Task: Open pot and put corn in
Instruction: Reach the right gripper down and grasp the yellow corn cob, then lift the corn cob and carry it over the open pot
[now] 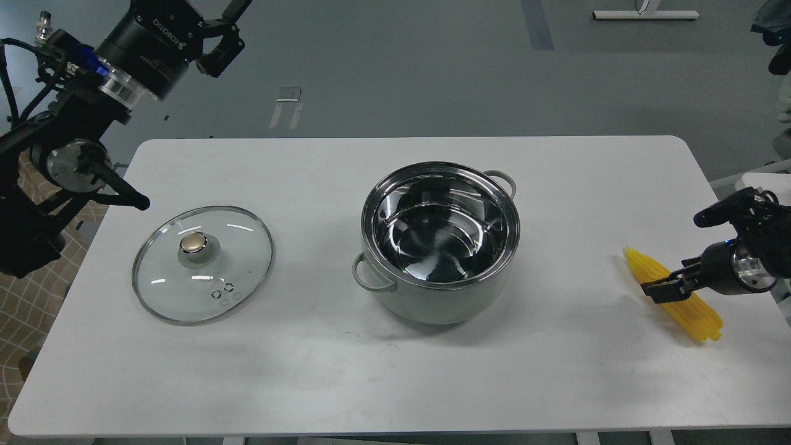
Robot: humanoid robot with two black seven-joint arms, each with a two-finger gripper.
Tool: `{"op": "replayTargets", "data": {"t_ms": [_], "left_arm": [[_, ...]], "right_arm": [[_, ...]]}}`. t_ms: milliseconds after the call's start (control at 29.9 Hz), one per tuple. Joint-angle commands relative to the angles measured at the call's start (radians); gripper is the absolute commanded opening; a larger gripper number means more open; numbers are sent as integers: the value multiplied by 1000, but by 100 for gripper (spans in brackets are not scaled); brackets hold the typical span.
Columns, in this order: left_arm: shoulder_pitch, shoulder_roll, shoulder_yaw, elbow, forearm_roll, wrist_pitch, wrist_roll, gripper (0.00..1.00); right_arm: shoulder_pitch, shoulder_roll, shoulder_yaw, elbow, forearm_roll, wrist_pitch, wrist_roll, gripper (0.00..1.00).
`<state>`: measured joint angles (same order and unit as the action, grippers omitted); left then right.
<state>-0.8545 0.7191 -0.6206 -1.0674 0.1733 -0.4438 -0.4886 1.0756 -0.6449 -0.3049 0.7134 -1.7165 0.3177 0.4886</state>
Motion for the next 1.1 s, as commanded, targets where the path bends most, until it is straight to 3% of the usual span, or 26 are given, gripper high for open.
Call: {"op": "replayTargets", "data": {"t_ms": [0,67,134,234,501,769,1069], "left_arm": [[0,-1,-1,0,0,0,0,97],[0,-1,-1,0,0,0,0,97],[0,-1,-1,0,0,0,0,97],[2,-1,-2,0,2,0,0,97],[2,-1,-4,0,2,0,0,97],[2,-3,-5,0,2,0,0,97],[2,-1,-7,0,2,0,0,97]], "right_arm": [[0,7,-11,-5,0,-8,0,71],[0,5,-13,-3,0,-8,0,49],[-2,5,-20,-2,0,-12,0,35],[-2,4,-42,3,2,-43,0,22],[30,-39,-33,75,26,-49,0,14],[392,-67,-34,209,72,20,0,15],[602,282,-104,146,159,93,0,17]]}}
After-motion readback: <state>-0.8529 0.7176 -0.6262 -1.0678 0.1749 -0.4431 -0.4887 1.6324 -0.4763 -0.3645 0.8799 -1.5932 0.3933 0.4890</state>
